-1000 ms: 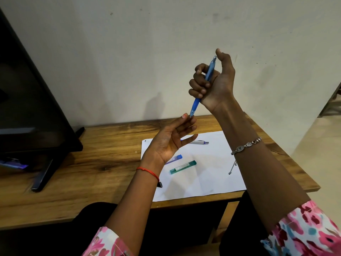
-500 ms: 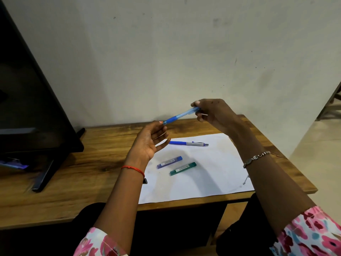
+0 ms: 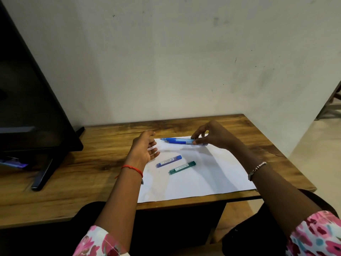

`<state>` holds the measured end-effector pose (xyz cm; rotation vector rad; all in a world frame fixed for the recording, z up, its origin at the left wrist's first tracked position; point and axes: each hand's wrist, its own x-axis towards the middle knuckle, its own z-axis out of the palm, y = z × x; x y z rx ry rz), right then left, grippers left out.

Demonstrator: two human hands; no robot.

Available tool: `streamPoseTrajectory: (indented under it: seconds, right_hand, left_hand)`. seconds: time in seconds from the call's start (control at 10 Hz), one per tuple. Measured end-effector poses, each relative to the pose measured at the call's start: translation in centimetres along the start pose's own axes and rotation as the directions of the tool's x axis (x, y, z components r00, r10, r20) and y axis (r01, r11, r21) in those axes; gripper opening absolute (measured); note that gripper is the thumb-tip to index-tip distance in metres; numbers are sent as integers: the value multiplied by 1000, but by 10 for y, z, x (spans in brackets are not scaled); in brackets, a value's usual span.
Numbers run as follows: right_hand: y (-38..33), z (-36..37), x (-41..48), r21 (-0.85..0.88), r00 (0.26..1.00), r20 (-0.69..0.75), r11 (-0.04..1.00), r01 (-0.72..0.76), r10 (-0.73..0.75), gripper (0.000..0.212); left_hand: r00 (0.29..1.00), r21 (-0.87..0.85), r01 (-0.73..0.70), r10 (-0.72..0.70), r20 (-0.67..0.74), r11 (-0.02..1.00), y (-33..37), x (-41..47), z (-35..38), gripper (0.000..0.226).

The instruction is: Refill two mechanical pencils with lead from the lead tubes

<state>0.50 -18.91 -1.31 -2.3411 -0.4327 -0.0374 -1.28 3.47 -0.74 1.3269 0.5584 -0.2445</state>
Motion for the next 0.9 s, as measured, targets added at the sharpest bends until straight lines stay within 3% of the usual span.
streamPoseTrajectory:
  seconds: [0.2,0.4,0.9]
  right_hand:
    - [10,12,0,-120,1000,28,993,10,-6,19]
    - [11,20,0,-251,999,-23,968,25,-32,21]
    - [7,17,1,-265,999,-23,964,16,-23,31]
  left_hand:
    - [995,-68,-48,42,-93,997,4,3,-5,36]
    - [997,-86,-40,34,-72,996,3,0,-4,38]
    - [983,-38,-121,115,-141,992,-1,0,0,35]
